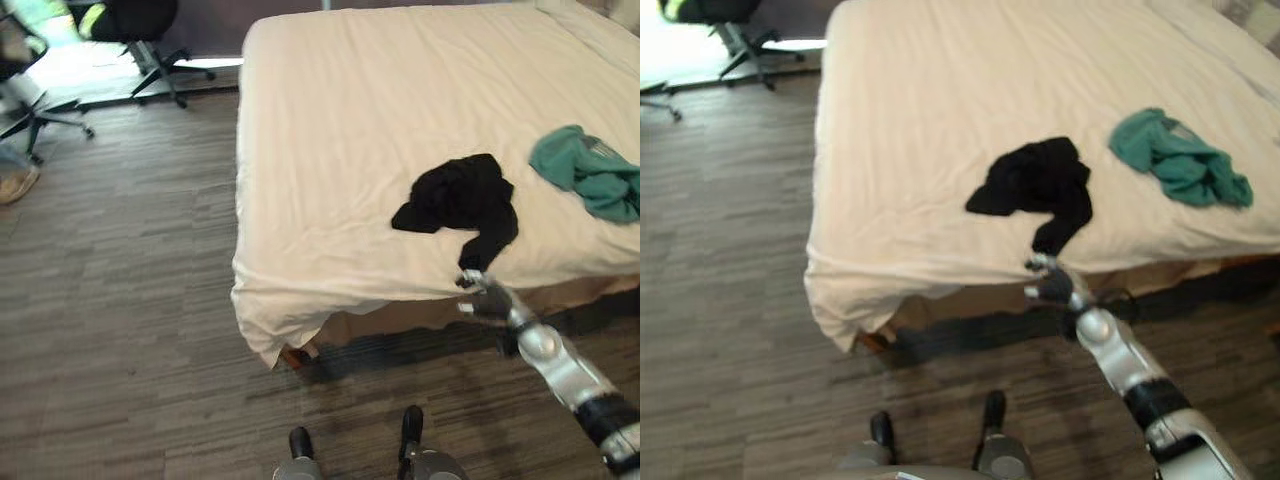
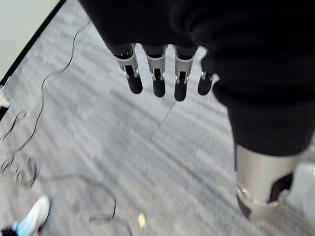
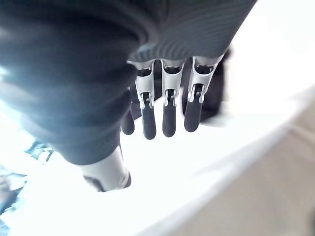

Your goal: Tidy up the quilt and then pick up the clothes from the bed and put them into the laundry hamper.

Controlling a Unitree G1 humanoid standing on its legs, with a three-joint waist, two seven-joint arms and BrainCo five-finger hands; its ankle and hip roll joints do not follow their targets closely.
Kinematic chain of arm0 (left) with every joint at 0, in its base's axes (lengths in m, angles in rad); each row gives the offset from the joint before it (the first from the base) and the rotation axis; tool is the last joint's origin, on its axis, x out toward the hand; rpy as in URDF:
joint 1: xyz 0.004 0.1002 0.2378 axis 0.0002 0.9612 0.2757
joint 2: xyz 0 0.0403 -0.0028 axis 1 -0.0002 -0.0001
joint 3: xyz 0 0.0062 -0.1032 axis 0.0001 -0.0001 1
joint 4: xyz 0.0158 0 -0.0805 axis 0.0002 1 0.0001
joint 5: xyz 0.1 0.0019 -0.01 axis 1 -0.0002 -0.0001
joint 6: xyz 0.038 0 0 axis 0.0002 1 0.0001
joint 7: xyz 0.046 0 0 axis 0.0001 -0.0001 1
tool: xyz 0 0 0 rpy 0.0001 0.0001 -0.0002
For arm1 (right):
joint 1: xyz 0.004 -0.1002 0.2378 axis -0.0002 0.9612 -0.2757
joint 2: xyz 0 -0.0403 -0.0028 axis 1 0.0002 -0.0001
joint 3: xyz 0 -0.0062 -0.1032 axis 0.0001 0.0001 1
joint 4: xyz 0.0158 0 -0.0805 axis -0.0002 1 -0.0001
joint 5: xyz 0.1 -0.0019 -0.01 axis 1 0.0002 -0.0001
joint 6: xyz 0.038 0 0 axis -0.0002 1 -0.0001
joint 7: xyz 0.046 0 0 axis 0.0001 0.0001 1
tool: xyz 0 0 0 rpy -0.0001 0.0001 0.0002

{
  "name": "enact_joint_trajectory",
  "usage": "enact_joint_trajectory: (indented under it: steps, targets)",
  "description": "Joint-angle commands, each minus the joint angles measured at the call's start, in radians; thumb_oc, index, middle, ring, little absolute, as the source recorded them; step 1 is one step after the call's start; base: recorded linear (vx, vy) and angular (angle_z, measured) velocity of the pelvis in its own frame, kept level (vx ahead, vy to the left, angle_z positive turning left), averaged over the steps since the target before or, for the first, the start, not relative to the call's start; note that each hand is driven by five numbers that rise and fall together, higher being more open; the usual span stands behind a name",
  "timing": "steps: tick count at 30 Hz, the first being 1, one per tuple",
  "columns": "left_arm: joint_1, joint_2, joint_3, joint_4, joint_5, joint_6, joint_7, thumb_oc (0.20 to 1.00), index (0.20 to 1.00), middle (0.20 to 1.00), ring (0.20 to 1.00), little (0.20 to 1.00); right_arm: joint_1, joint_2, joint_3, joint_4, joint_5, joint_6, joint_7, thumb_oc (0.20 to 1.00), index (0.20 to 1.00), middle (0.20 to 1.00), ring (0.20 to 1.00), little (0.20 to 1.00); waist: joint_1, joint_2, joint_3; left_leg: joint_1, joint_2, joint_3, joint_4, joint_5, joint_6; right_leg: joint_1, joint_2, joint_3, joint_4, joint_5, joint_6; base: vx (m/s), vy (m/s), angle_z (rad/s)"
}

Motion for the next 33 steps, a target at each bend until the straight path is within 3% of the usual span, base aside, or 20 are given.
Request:
enact_joint_trajectory:
  steps: [1,3,4,5,7,10,11,15,16,19,24,28,32,33]
  targets:
    - [-0.211,0.046,-0.084,-0.037,-0.005,-0.008,0.053,1.000,1.000,1.000,1.000,1.000,-0.435,0.036,0.122,0.030,0.013,-0.042,-0.101,0.200,0.200,0.200,0.200,0.200,0.070,-0.030,0.160,-0.039,-0.004,-0.032,0.015,-0.018,-0.031,-0.005,-0.039,-0.017,0.030,-0.127,0.098,-0.24,-0.037,0.45]
    - [-0.233,0.046,-0.103,-0.049,-0.008,-0.009,0.063,1.000,1.000,1.000,1.000,1.000,-0.522,0.042,0.153,0.055,0.021,-0.035,-0.118,0.200,0.200,0.200,0.200,0.200,0.079,-0.030,0.178,-0.056,-0.004,-0.042,0.014,-0.007,-0.032,-0.017,-0.041,-0.025,0.030,-0.120,0.095,-0.19,-0.017,0.36]
    - [-0.278,0.056,-0.160,-0.098,-0.025,-0.024,0.091,1.000,1.000,1.000,1.000,1.000,-0.677,0.059,0.201,0.112,0.048,-0.022,-0.144,0.200,0.200,0.200,0.200,0.200,0.102,-0.024,0.229,-0.085,0.002,-0.060,0.017,0.003,-0.038,-0.035,-0.043,-0.040,0.035,-0.116,0.095,-0.15,-0.006,0.39]
    - [-0.281,0.055,-0.159,-0.098,-0.025,-0.024,0.091,1.000,1.000,1.000,1.000,1.000,-0.682,0.060,0.203,0.114,0.049,-0.023,-0.144,0.200,0.200,0.200,0.200,0.200,0.100,-0.025,0.229,-0.088,0.001,-0.061,0.016,0.007,-0.037,-0.038,-0.045,-0.041,0.035,-0.113,0.095,-0.16,-0.001,0.41]
    - [-0.345,0.055,-0.226,-0.193,-0.084,-0.056,0.132,1.000,1.000,1.000,1.000,1.000,-0.798,0.103,0.231,0.217,0.083,-0.010,-0.195,0.200,0.200,0.200,0.200,0.200,0.129,-0.005,0.289,-0.148,0.005,-0.095,0.018,0.029,-0.046,-0.071,-0.056,-0.070,0.041,-0.104,0.099,-0.12,-0.002,0.30]
    - [-0.388,0.037,-0.257,-0.262,-0.144,-0.074,0.152,1.000,1.000,1.000,1.000,1.000,-0.801,0.132,0.229,0.271,0.110,-0.002,-0.215,0.200,0.200,0.200,0.200,0.200,0.141,0.015,0.316,-0.191,0.000,-0.120,0.015,0.047,-0.050,-0.091,-0.063,-0.093,0.037,-0.096,0.102,-0.10,-0.004,0.42]
    - [-0.422,0.014,-0.291,-0.320,-0.177,-0.087,0.163,1.000,1.000,1.000,1.000,1.000,-0.755,0.177,0.218,0.304,0.139,0.003,-0.221,0.200,0.200,0.200,0.200,0.200,0.142,0.032,0.324,-0.233,-0.004,-0.138,0.006,0.060,-0.054,-0.114,-0.069,-0.114,0.027,-0.086,0.108,-0.07,0.008,0.45]
    - [-0.455,-0.013,-0.325,-0.362,-0.189,-0.092,0.171,1.000,1.000,1.000,1.000,1.000,-0.672,0.245,0.255,0.338,0.115,0.008,-0.198,0.200,0.200,0.200,0.200,0.200,0.143,0.046,0.324,-0.278,-0.010,-0.156,0.002,0.068,-0.058,-0.137,-0.078,-0.133,0.017,-0.079,0.113,-0.03,0.021,0.36]
    - [-0.475,-0.030,-0.336,-0.359,-0.169,-0.091,0.180,1.000,1.000,1.000,1.000,1.000,-0.565,0.311,0.304,0.331,0.078,0.008,-0.153,0.200,0.200,0.200,0.200,0.200,0.139,0.047,0.324,-0.283,-0.013,-0.159,0.002,0.063,-0.058,-0.136,-0.084,-0.137,0.014,-0.076,0.114,0.01,0.022,0.18]
    - [-0.475,-0.044,-0.343,-0.329,-0.148,-0.082,0.191,1.000,1.000,1.000,1.000,1.000,-0.472,0.377,0.367,0.305,0.059,0.001,-0.090,0.200,0.200,0.200,0.200,0.200,0.135,0.042,0.324,-0.274,-0.017,-0.161,0.002,0.058,-0.056,-0.127,-0.084,-0.133,0.011,-0.077,0.113,0.03,0.016,0.11]
    - [-0.474,-0.075,-0.336,-0.238,-0.131,-0.071,0.183,1.000,1.000,1.000,1.000,1.000,-0.251,0.511,0.564,0.199,0.209,-0.035,0.179,0.200,0.200,0.200,0.200,0.200,0.123,0.018,0.289,-0.234,-0.022,-0.155,0.002,0.039,-0.051,-0.096,-0.082,-0.115,0.010,-0.084,0.111,0.04,0.015,-0.09]
    - [-0.467,-0.069,-0.316,-0.200,-0.151,-0.068,0.178,1.000,1.000,1.000,1.000,1.000,-0.296,0.510,0.590,0.064,0.304,-0.063,0.213,0.200,0.200,0.200,0.200,0.200,0.114,0.002,0.260,-0.196,-0.019,-0.143,0.002,0.027,-0.048,-0.077,-0.077,-0.100,0.010,-0.092,0.109,0.06,0.009,-0.07]
    - [-0.464,-0.042,-0.288,-0.192,-0.176,-0.070,0.178,1.000,1.000,1.000,1.000,1.000,-0.397,0.415,0.482,-0.173,0.435,-0.121,0.157,0.200,0.200,0.200,0.200,0.200,0.087,-0.025,0.241,-0.166,-0.017,-0.113,0.002,0.018,-0.041,-0.079,-0.073,-0.066,0.014,-0.093,0.108,0.04,0.026,-0.30]
    - [-0.476,-0.036,-0.271,-0.193,-0.196,-0.075,0.178,1.000,1.000,1.000,1.000,1.000,-0.430,0.385,0.435,-0.200,0.453,-0.114,0.105,0.200,0.200,0.200,0.200,0.200,0.078,-0.030,0.241,-0.153,-0.016,-0.100,0.002,0.012,-0.041,-0.078,-0.070,-0.055,0.018,-0.096,0.109,0.00,0.035,-0.19]
